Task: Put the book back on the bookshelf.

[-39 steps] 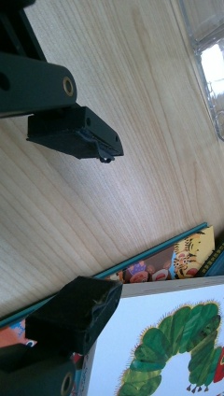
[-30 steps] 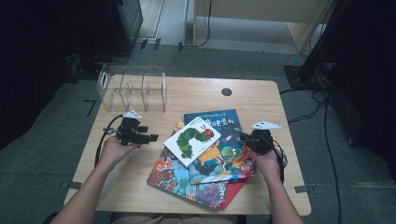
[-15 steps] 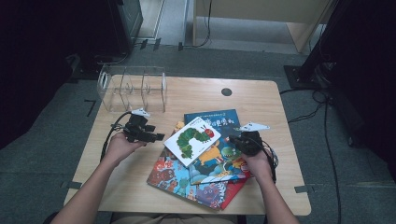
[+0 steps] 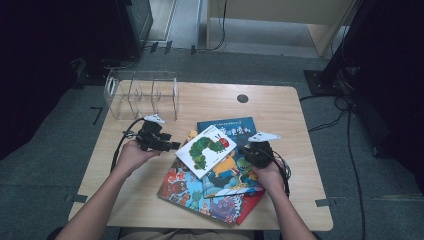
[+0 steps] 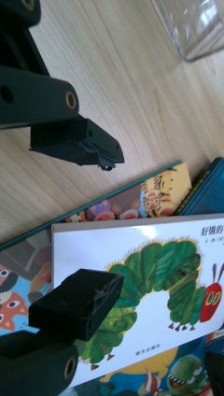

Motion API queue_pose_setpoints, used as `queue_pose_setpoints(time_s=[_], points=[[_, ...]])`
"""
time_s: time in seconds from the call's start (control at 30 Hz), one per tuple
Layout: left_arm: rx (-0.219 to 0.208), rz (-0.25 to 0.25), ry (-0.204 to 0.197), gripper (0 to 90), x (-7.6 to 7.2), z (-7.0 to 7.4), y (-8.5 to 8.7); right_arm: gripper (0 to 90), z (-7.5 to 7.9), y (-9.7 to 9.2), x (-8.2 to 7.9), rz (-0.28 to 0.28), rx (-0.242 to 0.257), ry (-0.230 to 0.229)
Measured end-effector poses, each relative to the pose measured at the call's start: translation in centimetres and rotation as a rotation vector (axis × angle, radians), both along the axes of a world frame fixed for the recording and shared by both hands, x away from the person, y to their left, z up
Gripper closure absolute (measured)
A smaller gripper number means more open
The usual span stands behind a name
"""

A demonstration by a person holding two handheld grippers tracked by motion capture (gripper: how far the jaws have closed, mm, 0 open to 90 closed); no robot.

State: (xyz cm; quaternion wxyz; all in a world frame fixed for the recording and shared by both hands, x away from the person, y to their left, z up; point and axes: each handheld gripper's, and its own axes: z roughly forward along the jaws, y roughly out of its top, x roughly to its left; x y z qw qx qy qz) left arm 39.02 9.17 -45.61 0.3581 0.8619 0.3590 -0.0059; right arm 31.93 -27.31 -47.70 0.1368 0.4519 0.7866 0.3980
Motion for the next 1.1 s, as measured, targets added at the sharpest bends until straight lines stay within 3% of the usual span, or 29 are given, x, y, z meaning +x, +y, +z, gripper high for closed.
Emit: queue_pose_setpoints(time_s=[0.33,0.47,0.53,1.1], points=[[-0.022,-0.037,0.024,38.3,0.5,-0.3,-1.3,90.0,-0.3,1.7,0.0,0.05,-0.021,0.013],[-0.008,-0.054,0.034,38.6,0.5,-0.6,-1.8,90.0,-0.4,1.8,0.0,0.054,-0.028,0.018],[0.02,-0.072,0.044,38.5,0.8,-0.8,-2.2,90.0,-0.4,1.9,0.0,0.058,-0.028,0.02],[0.021,-0.112,0.09,39.9,1.9,-0.8,-3.6,90.0,-0.7,2.6,0.1,0.073,-0.035,0.036]])
